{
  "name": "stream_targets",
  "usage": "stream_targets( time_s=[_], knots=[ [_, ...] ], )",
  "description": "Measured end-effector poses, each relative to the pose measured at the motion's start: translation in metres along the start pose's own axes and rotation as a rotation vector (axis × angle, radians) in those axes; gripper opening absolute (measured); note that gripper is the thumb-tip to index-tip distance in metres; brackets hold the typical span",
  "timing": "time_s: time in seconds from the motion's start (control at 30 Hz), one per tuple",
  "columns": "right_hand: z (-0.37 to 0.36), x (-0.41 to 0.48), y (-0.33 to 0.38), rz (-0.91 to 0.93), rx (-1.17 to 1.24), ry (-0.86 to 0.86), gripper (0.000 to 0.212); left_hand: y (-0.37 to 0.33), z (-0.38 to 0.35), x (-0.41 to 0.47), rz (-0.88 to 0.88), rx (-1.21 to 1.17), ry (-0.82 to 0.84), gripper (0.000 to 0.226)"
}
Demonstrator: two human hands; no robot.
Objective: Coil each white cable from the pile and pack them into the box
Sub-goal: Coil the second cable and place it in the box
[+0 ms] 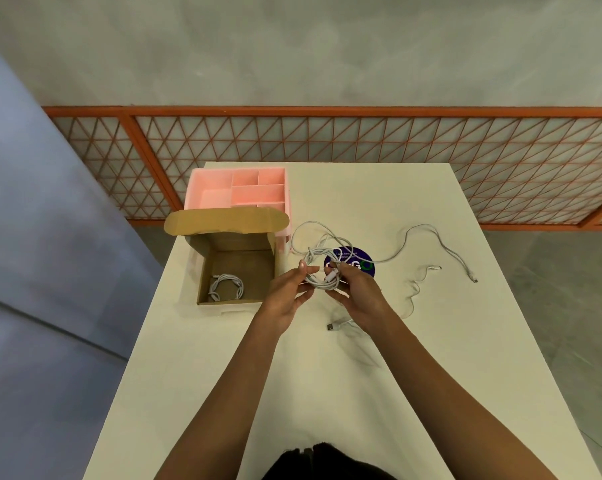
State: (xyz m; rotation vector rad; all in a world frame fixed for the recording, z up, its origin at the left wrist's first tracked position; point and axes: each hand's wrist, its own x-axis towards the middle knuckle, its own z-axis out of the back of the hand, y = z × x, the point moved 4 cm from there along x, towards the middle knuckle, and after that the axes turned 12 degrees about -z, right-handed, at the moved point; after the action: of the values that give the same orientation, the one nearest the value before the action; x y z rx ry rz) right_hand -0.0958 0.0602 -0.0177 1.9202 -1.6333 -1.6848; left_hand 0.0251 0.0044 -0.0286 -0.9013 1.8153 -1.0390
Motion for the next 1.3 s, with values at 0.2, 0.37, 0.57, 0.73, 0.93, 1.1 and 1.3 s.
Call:
stream_targets(
  time_s=[0.2,0.37,0.57,0.73,0.93,1.1,1.3],
  knots=[
    [-0.003,0.011,-0.008,0.145,-0.416,-0.173,0.023,-0.005,0.043,0.005,-0.09,0.286,-0.078,0.016],
    [-0.029,0.018,-0.016,0.184,-0.61,-0.192,0.015,-0.016,0.079,0.006,-0.163,0.409,-0.098,0.013],
    [-0.075,0.038,-0.027,0.219,-0.808,-0.206,0.022,-0.026,0.129,0.021,-0.232,0.523,-0.204,0.008],
    [-0.104,0.049,-0.023,0.242,-1.045,-0.211,0.031,-0.03,0.152,0.038,-0.225,0.624,-0.224,0.01],
    [-0.122,0.064,-0.031,0.222,-1.325,-0.188,0.032,-0.018,0.165,0.054,-0.136,0.644,-0.231,0.013],
    [-0.128,0.075,-0.037,0.084,-1.522,-0.245,0.035,-0.012,0.166,0.065,-0.086,0.772,-0.204,0.019],
    [-0.137,0.082,-0.047,0.021,-1.675,-0.195,0.04,-0.008,0.168,0.071,-0.056,0.823,-0.169,0.013]
  ],
)
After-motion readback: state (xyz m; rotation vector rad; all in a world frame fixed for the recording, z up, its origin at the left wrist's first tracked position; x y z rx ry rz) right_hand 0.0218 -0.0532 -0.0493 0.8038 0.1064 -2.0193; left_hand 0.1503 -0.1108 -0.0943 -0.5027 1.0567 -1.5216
